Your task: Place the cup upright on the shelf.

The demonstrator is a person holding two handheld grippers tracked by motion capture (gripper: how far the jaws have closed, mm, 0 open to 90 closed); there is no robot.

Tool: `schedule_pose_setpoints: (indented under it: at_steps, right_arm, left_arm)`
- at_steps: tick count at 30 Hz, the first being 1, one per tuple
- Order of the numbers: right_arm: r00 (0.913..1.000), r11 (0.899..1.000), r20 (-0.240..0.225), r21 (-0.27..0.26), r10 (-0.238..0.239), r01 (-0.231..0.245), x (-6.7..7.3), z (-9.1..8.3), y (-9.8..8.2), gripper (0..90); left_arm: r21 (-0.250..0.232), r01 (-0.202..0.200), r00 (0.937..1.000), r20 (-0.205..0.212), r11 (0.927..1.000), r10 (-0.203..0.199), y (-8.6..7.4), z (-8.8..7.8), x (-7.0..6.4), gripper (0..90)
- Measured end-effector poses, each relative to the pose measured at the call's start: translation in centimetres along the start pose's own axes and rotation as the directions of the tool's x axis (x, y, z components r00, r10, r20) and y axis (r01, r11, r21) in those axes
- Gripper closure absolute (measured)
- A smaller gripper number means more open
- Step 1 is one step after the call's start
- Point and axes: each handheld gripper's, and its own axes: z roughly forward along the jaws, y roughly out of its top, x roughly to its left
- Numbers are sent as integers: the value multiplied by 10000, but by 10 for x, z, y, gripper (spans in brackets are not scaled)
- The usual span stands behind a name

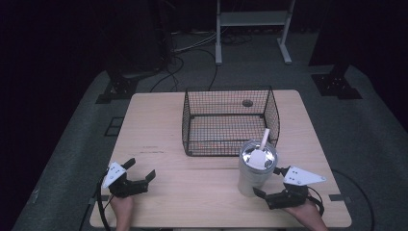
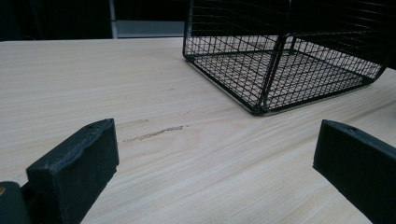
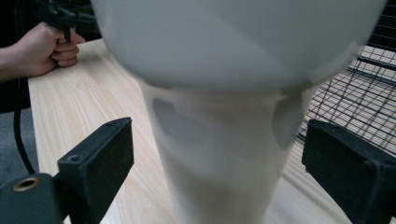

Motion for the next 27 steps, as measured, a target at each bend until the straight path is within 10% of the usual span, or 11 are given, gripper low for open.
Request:
schedule_pose_setpoints:
  at_steps: [27]
  right_arm:
    - [9993,9962,377,-861,-65,97,3,28,0,74]
  left_arm:
    - [-28,-11,10000,41,10000,11,0,0,0,0]
